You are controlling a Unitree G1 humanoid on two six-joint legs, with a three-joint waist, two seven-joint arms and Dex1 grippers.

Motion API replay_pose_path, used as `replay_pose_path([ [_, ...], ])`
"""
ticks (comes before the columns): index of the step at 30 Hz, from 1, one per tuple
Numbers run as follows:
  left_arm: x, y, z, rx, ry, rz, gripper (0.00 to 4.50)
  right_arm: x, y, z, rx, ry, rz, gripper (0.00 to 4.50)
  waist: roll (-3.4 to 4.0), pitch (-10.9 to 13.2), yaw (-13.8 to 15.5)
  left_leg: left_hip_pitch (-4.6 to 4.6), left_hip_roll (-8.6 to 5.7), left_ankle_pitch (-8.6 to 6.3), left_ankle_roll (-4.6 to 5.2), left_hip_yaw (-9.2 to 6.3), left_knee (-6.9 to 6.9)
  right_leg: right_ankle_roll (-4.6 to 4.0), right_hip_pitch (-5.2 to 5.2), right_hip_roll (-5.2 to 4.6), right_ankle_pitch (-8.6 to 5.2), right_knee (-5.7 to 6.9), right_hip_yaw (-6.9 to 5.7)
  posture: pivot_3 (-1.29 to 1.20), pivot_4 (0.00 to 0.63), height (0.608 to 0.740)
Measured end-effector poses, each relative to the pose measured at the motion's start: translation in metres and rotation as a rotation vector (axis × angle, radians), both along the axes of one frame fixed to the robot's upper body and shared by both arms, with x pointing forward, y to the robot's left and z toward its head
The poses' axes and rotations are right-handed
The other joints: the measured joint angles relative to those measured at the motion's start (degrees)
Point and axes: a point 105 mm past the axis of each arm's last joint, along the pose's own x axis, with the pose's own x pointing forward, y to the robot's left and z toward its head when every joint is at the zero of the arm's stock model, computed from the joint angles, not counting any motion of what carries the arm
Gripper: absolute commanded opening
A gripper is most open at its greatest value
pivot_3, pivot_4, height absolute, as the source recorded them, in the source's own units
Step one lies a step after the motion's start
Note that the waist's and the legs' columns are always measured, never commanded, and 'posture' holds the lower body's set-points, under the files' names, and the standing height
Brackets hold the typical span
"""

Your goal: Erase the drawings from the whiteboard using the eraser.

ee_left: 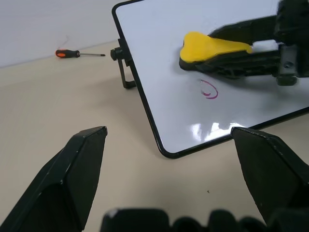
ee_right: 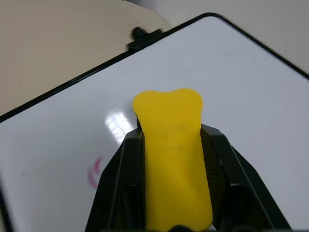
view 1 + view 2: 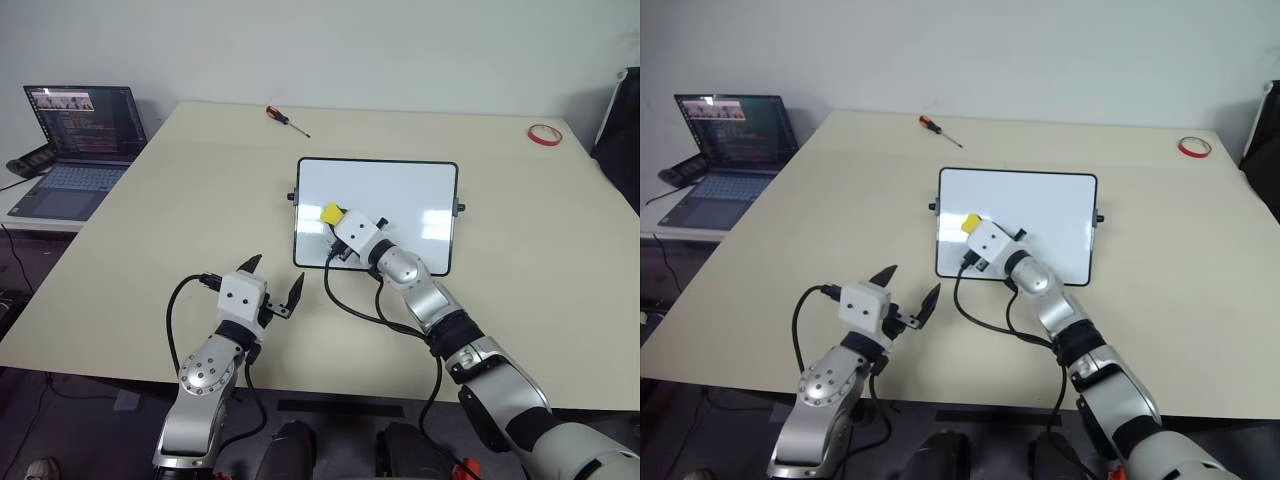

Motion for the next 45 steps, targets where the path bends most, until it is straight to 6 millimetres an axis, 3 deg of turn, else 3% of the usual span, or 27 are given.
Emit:
replay_pose_path([
  [5, 0.004, -0.002, 0.003, -0.001, -0.009, -0.007, 4.50, -0.024, 0.006, -0.028, -0.093, 0.095, 0.127, 1.20, 0.05, -0.05, -0.48, 0.50, 0.06, 0.00, 0.00, 0.08, -0.14, -0.02, 0.30, -0.01, -0.03, 0.01, 0.05, 0.00, 0.150, 0.740],
  [11, 0.004, -0.002, 0.001, -0.001, -0.003, -0.008, 4.50, -0.017, 0.003, -0.026, -0.084, 0.087, 0.077, 1.20, 0.05, -0.04, -0.35, 0.55, 0.09, 0.00, 0.00, 0.03, -0.10, 0.11, 0.29, -0.06, -0.12, 0.01, 0.11, 0.00, 0.150, 0.740],
  [19, 0.004, -0.006, 0.000, -0.002, 0.000, -0.021, 4.50, 0.018, -0.018, 0.018, 0.045, -0.073, -0.146, 1.20, 0.06, 0.00, 0.28, 0.52, 0.01, 0.05, 0.02, -0.04, -0.07, 0.04, 0.22, -0.18, -0.07, -0.07, 0.05, 0.00, 0.150, 0.740],
  [26, 0.008, -0.014, 0.003, 0.003, -0.006, -0.067, 4.50, 0.010, -0.036, 0.024, 0.156, -0.063, -0.183, 1.20, 0.05, 0.02, 0.45, -0.04, -0.02, 0.04, 0.01, -0.05, -0.12, -0.02, -0.03, -0.20, -0.03, -0.08, -0.04, 0.00, 0.150, 0.740],
  [31, 0.019, -0.041, 0.032, 0.004, -0.078, -0.242, 4.50, -0.018, -0.068, 0.029, 0.247, 0.015, -0.204, 1.20, 0.06, 0.06, 0.57, -0.81, -0.07, 0.04, 0.00, 0.01, -0.11, 0.02, -0.87, -0.19, 0.01, 0.00, 0.00, 0.00, 0.150, 0.740],
  [38, 0.024, -0.094, 0.078, -0.014, -0.142, -0.633, 4.50, -0.062, -0.133, 0.086, 0.289, -0.086, -0.393, 1.20, 0.04, 0.16, 0.17, -0.95, -0.05, 0.04, 0.00, 0.07, -0.12, 0.05, -0.96, 0.01, -0.03, -0.07, -0.05, 0.00, 0.150, 0.740],
  [41, 0.020, -0.114, 0.082, 0.003, -0.116, -0.819, 4.50, -0.077, -0.160, 0.089, 0.291, -0.051, -0.522, 1.20, 0.04, 0.16, -0.26, -0.92, -0.05, 0.04, 0.00, 0.11, -0.11, 0.06, -0.96, 0.04, -0.03, -0.06, -0.06, 0.00, 0.150, 0.740],
  [45, 0.014, -0.137, 0.066, 0.045, -0.031, -1.058, 4.50, -0.089, -0.198, 0.078, 0.290, 0.048, -0.718, 1.20, 0.05, 0.17, -0.49, -0.88, -0.01, 0.04, 0.01, 0.20, -0.12, 0.05, -0.97, 0.10, -0.04, -0.03, -0.04, 0.00, 0.150, 0.740],
])
